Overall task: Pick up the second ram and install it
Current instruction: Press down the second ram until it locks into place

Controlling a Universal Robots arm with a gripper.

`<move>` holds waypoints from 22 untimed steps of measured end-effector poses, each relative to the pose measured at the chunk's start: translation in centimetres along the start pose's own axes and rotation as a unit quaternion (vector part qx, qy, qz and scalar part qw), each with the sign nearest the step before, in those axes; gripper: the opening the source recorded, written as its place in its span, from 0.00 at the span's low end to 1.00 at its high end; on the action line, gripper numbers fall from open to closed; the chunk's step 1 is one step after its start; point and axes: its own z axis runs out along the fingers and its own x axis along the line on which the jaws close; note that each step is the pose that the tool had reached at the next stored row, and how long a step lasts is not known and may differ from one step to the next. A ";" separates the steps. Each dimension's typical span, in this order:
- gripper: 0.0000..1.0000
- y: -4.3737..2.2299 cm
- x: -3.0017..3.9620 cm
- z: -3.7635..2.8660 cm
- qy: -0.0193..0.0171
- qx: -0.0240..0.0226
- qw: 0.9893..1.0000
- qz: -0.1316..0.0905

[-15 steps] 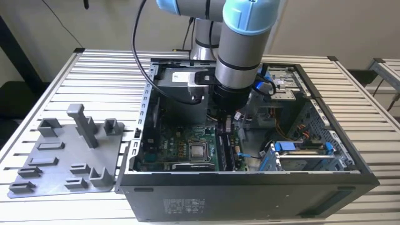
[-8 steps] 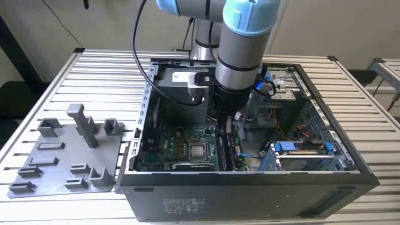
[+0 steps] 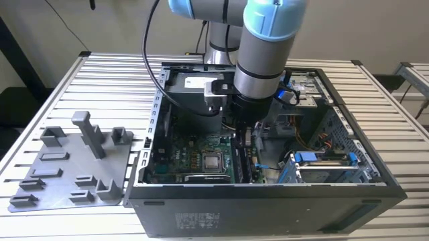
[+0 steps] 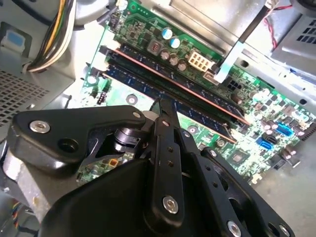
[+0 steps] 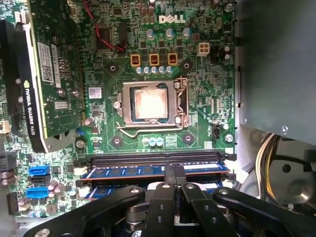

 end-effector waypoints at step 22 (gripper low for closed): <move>0.11 -0.09 1.39 1.51 0.002 -0.001 1.000 0.000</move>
